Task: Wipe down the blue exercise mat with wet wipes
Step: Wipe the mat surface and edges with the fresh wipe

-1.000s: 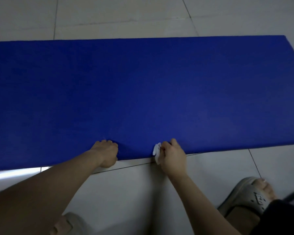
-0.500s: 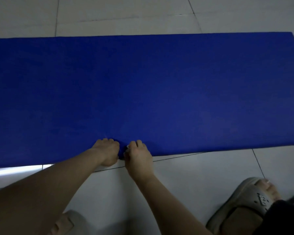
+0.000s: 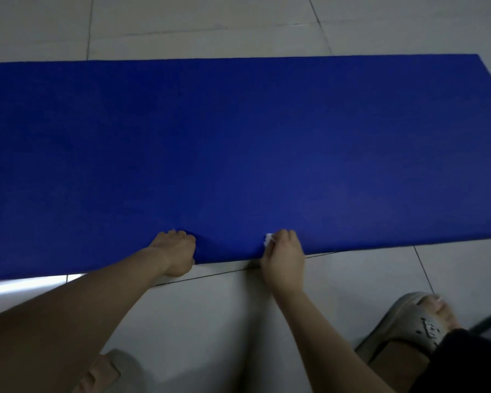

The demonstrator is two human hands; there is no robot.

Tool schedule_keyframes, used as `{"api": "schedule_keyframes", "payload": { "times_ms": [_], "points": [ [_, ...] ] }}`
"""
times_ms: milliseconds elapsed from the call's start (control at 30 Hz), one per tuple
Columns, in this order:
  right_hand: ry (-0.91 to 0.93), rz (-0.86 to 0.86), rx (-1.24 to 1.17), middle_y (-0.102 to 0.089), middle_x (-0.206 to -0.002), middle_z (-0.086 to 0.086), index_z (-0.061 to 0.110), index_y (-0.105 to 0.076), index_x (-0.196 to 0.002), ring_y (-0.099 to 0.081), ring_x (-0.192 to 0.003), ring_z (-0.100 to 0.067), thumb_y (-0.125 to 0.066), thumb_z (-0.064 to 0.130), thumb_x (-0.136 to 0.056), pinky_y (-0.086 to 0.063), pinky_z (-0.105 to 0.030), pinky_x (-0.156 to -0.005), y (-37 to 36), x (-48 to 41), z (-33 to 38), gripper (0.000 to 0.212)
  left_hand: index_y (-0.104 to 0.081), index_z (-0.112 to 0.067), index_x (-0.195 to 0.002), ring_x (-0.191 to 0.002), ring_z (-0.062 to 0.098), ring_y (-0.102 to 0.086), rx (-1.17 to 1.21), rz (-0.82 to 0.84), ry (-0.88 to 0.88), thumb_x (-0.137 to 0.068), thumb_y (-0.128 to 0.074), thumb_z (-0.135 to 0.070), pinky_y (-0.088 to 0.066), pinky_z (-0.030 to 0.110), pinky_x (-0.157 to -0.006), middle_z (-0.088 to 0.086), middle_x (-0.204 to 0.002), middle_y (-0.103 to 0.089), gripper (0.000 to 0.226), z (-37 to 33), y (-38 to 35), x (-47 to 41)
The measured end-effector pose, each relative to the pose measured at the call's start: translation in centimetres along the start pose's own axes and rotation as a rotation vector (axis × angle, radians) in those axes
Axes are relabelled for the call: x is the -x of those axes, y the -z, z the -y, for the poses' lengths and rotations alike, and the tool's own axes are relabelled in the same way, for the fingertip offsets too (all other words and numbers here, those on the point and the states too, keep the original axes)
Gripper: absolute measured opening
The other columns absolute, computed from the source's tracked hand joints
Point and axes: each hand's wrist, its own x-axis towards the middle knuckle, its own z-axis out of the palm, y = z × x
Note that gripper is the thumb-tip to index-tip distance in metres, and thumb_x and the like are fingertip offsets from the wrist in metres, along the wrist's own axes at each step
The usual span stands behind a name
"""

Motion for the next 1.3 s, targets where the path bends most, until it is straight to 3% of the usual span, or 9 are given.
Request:
{"api": "schedule_keyframes", "payload": {
  "times_ms": [100,267,467,600,767,867,967,1133,1300],
  "points": [
    [0.093,0.159,-0.020,-0.057,-0.098,-0.007,0.008,-0.058,-0.095,-0.053,-0.085,-0.021,-0.050,0.022,-0.103,-0.043,-0.032,-0.074,-3.0,2.1,3.8,0.018,-0.049,-0.020,-0.124,-0.116,0.022,-0.048,0.027,-0.007,0.010,-0.104,-0.044,-0.038,-0.038,0.035,-0.104,0.002,-0.127,-0.051,0.027,0.0,0.1,-0.1],
    [0.230,0.216,-0.013,-0.057,-0.096,-0.010,0.007,-0.059,-0.092,-0.054,-0.080,-0.024,-0.056,0.022,-0.100,-0.037,-0.032,-0.067,-3.3,2.4,4.1,0.018,-0.044,-0.024,-0.109,-0.113,0.021,-0.047,0.064,-0.029,0.014,-0.102,-0.045,-0.037,-0.038,0.036,-0.101,0.000,-0.120,-0.050,0.015,0.0,-0.1,0.5],
    [-0.060,0.038,-0.048,-0.056,-0.096,-0.009,0.008,-0.057,-0.093,-0.058,-0.084,-0.029,-0.054,0.022,-0.102,-0.045,-0.039,-0.073,2.1,0.3,-3.1,0.017,-0.043,-0.022,-0.089,-0.094,0.016,-0.045,0.139,-0.110,0.042,-0.098,-0.052,-0.034,-0.043,0.031,-0.083,-0.003,-0.104,-0.050,0.017,-0.5,-0.3,1.3],
    [-0.223,-0.024,-0.132,-0.056,-0.097,-0.002,0.012,-0.057,-0.094,-0.056,-0.079,-0.017,-0.053,0.033,-0.103,-0.046,-0.034,-0.073,3.6,-0.6,-5.1,0.022,-0.046,-0.025,-0.078,-0.071,0.010,-0.051,0.255,-0.235,-0.011,-0.089,-0.060,-0.054,-0.039,0.027,-0.060,-0.007,-0.084,-0.055,0.034,-1.2,0.6,1.7],
    [-0.294,-0.089,-0.282,-0.058,-0.089,0.000,0.016,-0.056,-0.083,-0.056,-0.075,-0.010,-0.058,0.034,-0.099,-0.046,-0.032,-0.070,3.2,-1.3,-5.2,0.025,-0.047,-0.025,-0.095,-0.083,0.012,-0.050,0.159,-0.417,-0.202,-0.088,-0.058,-0.064,-0.040,0.029,-0.071,-0.010,-0.091,-0.050,0.041,-6.4,1.6,-0.4],
    [-0.308,-0.091,-0.270,-0.059,-0.088,0.000,0.017,-0.056,-0.083,-0.058,-0.075,-0.012,-0.059,0.033,-0.099,-0.049,-0.033,-0.071,2.8,-1.6,-4.9,0.023,-0.051,-0.021,-0.115,-0.097,0.019,-0.052,-0.079,-0.450,-0.214,-0.102,-0.044,-0.056,-0.038,0.031,-0.077,-0.001,-0.109,-0.052,0.038,-7.3,0.7,-1.5],
    [-0.309,-0.101,-0.254,-0.059,-0.089,0.001,0.015,-0.057,-0.085,-0.058,-0.076,-0.012,-0.060,0.031,-0.099,-0.044,-0.028,-0.070,2.5,-1.6,-4.3,0.021,-0.053,-0.020,-0.116,-0.092,0.020,-0.052,-0.181,-0.431,-0.341,-0.110,-0.034,-0.038,-0.035,0.032,-0.074,0.002,-0.110,-0.052,0.027,-6.9,0.1,-1.3],
    [-0.300,-0.091,-0.231,-0.059,-0.091,0.000,0.014,-0.058,-0.087,-0.056,-0.075,-0.011,-0.060,0.029,-0.099,-0.039,-0.023,-0.069,2.7,-1.3,-3.4,0.019,-0.055,-0.021,-0.095,-0.070,0.017,-0.044,-0.058,-0.503,-0.404,-0.102,-0.051,-0.019,-0.034,0.032,-0.063,-0.006,-0.083,-0.043,0.009,-6.1,-0.7,-0.9],
    [-0.169,-0.006,-0.249,-0.052,-0.091,0.003,0.016,-0.053,-0.087,-0.046,-0.072,-0.010,-0.062,0.026,-0.097,-0.032,-0.021,-0.068,0.2,0.7,0.4,0.016,-0.051,-0.024,-0.083,-0.061,0.013,-0.039,-0.062,-0.495,-0.321,-0.097,-0.059,-0.019,-0.033,0.029,-0.056,-0.011,-0.075,-0.039,0.017,-0.7,-2.5,1.5]
  ]
}}
